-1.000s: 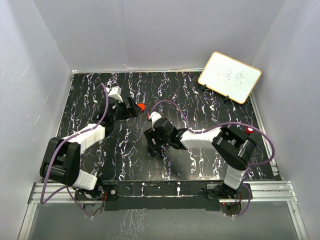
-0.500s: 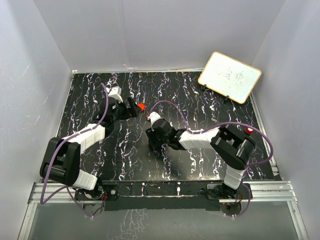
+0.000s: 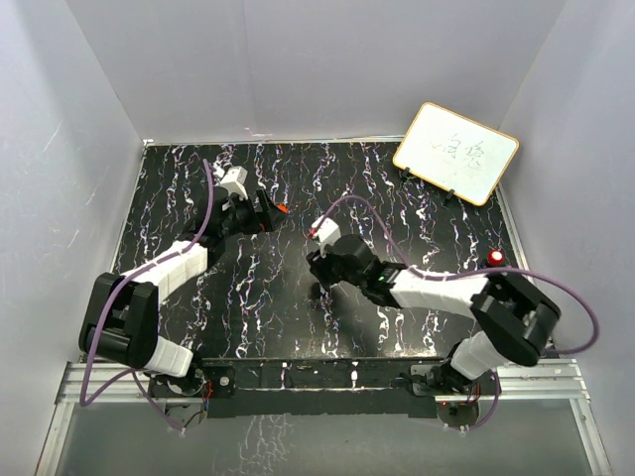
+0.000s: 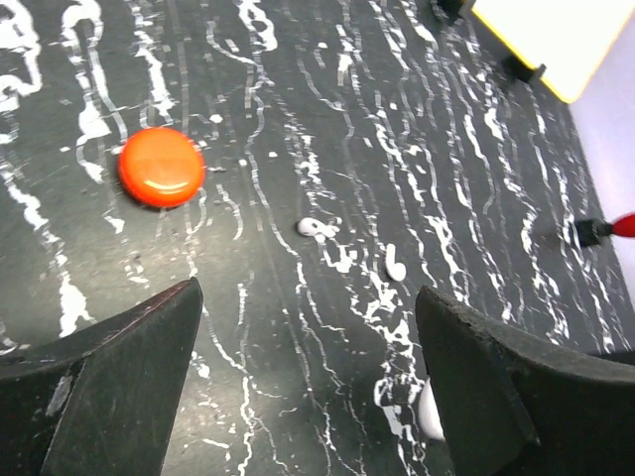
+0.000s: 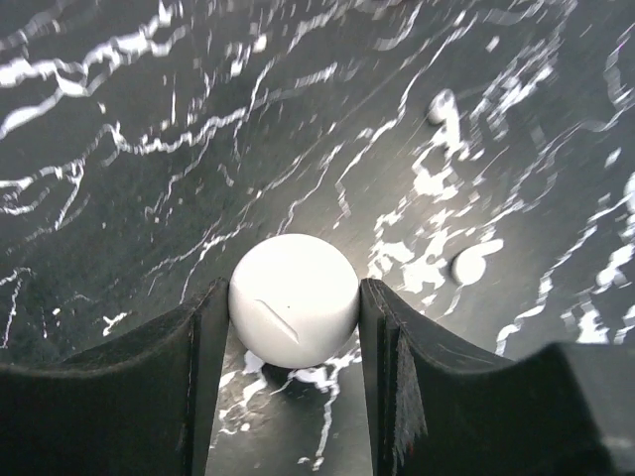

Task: Insert the wireless bluetooth earbuds into the charging case
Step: Pick up the charging case at the center of the board.

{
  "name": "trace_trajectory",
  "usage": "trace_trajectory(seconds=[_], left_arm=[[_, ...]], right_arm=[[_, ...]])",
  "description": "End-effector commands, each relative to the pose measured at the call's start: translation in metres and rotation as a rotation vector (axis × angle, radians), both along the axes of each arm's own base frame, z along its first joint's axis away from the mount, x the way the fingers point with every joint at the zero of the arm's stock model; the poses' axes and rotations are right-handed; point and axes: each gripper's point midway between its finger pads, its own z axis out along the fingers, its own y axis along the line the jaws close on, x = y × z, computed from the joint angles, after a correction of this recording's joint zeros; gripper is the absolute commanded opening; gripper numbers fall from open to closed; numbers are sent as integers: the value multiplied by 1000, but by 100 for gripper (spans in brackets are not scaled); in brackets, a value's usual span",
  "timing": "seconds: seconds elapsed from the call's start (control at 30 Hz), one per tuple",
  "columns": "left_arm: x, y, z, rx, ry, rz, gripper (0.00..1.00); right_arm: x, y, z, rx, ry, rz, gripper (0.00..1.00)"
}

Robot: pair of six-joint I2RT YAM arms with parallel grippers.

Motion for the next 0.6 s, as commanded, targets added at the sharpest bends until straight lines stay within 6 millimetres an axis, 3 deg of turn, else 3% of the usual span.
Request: trace_trajectory(seconds=[0.0,0.17,0.57], left_arm=[[-8,-27,25,-121,-14,-155,85],[-21,-47,33,-220,-23,-283,83],[-38,-72,42,-315,-4,-461,78]], right_arm=[[25,0,79,200,-227,87,25],[29,-19,109,292,-332,136,26],[27,-7,113,283,-364,230,24]])
